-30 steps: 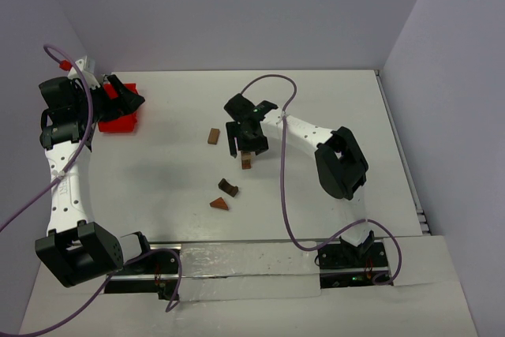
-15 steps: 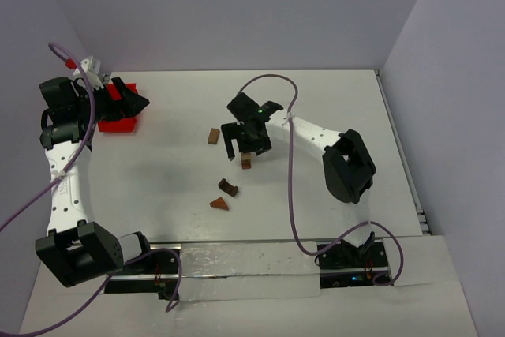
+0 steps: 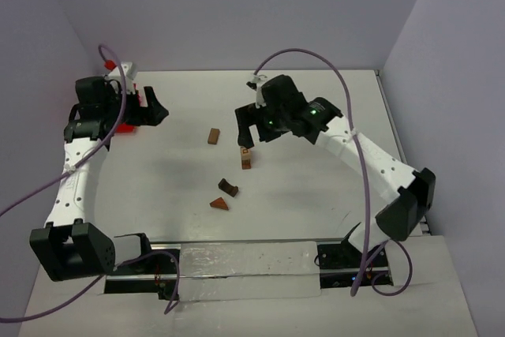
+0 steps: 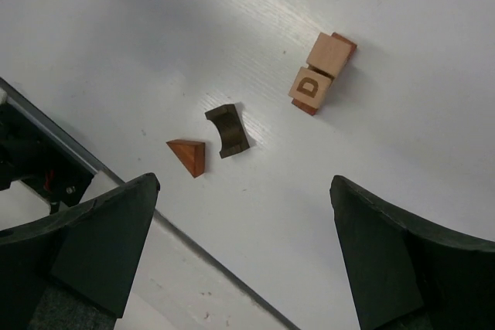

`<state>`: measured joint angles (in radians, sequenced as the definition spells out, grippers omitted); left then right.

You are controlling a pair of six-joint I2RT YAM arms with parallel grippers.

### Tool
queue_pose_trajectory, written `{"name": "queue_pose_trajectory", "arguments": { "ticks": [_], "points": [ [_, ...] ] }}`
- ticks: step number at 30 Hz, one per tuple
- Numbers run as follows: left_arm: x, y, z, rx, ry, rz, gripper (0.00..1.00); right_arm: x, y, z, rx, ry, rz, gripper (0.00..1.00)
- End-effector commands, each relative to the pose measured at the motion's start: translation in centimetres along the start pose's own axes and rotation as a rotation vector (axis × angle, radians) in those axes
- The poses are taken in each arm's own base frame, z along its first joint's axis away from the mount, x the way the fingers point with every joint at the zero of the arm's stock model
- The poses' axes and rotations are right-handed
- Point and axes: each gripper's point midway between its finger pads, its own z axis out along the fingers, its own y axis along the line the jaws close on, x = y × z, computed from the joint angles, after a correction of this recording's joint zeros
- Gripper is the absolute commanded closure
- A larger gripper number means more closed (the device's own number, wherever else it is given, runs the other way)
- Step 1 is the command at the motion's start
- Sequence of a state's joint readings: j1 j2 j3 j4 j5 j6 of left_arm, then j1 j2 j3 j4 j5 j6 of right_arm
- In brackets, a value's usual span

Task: Build the wood block tower

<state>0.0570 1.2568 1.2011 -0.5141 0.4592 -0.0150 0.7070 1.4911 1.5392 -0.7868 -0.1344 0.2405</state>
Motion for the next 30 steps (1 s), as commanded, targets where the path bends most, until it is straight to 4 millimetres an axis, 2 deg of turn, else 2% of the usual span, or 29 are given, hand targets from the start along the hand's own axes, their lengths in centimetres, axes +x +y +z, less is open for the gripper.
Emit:
{"name": "queue_pose_trajectory", "arguments": {
  "ticks": [1, 6, 8, 11, 14, 15, 16, 18, 20, 21, 25, 30],
  "points": [
    [1.4, -0.3, 3.3, -0.042, 0.093, 0.148, 0.05, -0.3, -3.8, -2.1, 0.059, -0.063, -0.014, 0.0],
    [2.3, -1.8, 5.9, 0.089, 0.164, 0.334, 0.05, 1.2, -7.0, -2.8, 0.088, -0.071, 0.026, 0.0],
    [3.0, -1.7, 7.1, 0.167, 0.213, 0.467, 0.06, 2.2, -7.5, -2.8, 0.081, -0.059, 0.032, 0.0],
    [4.4, -2.4, 8.8, 0.379, 0.274, 0.726, 0.08, 2.8, -8.9, -2.8, 0.103, -0.055, 0.054, 0.0],
    [5.7, -2.4, 10.9, 0.519, 0.367, 0.816, 0.1, 3.1, -9.5, -2.8, 0.104, -0.047, 0.071, 0.0],
    [6.3, -2.2, 12.1, 0.57, 0.384, 0.846, 0.11, 3.2, -9.7, -2.7, 0.107, -0.044, 0.077, 0.0],
    [5.4, -2.4, 12.4, 0.593, 0.375, 0.87, 0.11, 3.2, -9.8, -2.7, 0.105, -0.04, 0.082, 0.0],
    [5.5, -2.3, 14.2, 0.654, 0.354, 0.938, 0.12, 3.2, -10.2, -2.7, 0.11, -0.041, 0.09, 0.0],
    [6.7, -2.5, 15.6, 0.697, 0.361, 0.995, 0.12, 3.4, -10.5, -2.7, 0.113, -0.032, 0.1, 0.0],
    [6.7, -2.5, 16.0, 0.701, 0.35, 1.023, 0.12, 3.5, -10.5, -2.6, 0.111, -0.029, 0.101, 0.0],
    [10.2, -3.7, 18.7, 0.78, 0.379, 1.113, 0.12, 3.8, -11.0, -2.2, 0.118, -0.01, 0.109, 0.0],
    [12.6, -5.4, 20.2, 0.873, 0.396, 1.132, 0.13, 4.1, -11.3, -1.7, 0.122, 0.015, 0.114, 0.0]
  ]
}}
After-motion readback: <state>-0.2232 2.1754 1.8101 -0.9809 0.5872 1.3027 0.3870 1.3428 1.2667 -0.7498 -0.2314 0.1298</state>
